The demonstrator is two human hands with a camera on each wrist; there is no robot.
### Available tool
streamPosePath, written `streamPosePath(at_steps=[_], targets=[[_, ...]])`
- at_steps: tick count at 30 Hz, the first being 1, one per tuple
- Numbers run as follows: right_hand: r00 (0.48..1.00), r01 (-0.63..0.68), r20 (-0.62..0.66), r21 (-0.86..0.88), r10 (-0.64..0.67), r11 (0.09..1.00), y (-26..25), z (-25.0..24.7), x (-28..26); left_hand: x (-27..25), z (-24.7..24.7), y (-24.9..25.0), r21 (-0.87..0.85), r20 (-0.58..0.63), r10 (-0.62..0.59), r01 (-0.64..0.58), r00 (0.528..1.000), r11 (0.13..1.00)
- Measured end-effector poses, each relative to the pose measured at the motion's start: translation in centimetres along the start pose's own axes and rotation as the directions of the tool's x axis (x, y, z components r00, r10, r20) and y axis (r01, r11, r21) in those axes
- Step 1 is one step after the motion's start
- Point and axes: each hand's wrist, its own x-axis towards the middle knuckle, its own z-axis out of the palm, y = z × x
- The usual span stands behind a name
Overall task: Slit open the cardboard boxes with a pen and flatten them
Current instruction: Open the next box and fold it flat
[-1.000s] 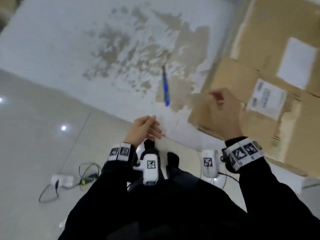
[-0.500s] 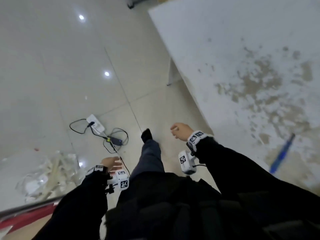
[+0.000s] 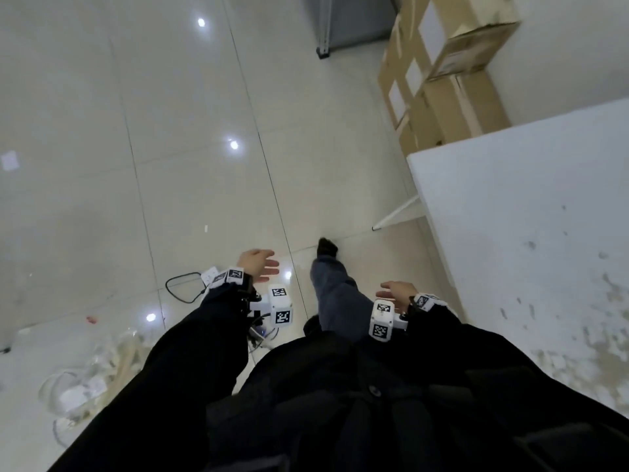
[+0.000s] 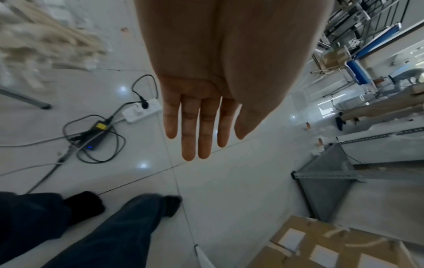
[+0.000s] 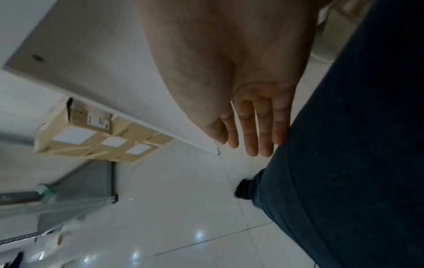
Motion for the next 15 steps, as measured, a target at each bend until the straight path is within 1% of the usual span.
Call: streamPosePath(at_steps=[3,6,8,9,10,11,13,15], targets=[[0.999,0.022,0.049,-0.042,-0.02,0.999,-7.2,2.9,1.7,3.2,-0.7,5.5,0.024,0.014,0.022,-0.023,1.0,0.999],[0.981,0.076,0.185,-0.069,-0.062,0.995,-15.4,5.4,2.5,5.8,-2.9,10.6,0.042,-0.014,-0.031,0.032,0.999,0.999],[0.974,0.16,0.168,-0.058,-0.149,0.985,-21.1,6.4,2.6,7.2,-4.9,14.2,0.066,-0.05,-0.083,0.087,0.995,0.994],[0.965,0.229,0.153,-0.085,-0.215,0.97,-23.2,6.6,2.4,7.6,-5.7,15.2,0.059,-0.068,-0.103,0.107,0.992,0.992],[0.95,0.293,0.149,-0.116,-0.275,0.949,-26.2,6.9,2.4,8.7,-6.9,17.1,0.063,-0.097,-0.116,0.122,0.988,0.99],[0.94,0.328,0.143,-0.133,-0.309,0.935,-28.8,7.2,2.6,9.8,-7.9,19.0,0.078,-0.126,-0.125,0.135,0.984,0.988],[0.935,0.346,0.13,-0.132,-0.33,0.929,-33.0,7.3,2.7,11.5,-9.4,22.5,0.122,-0.163,-0.136,0.157,0.977,0.98],[0.935,0.344,0.123,-0.098,-0.332,0.934,-36.7,7.1,3.5,13.3,-10.2,26.6,0.146,-0.156,-0.141,0.164,0.978,0.976]])
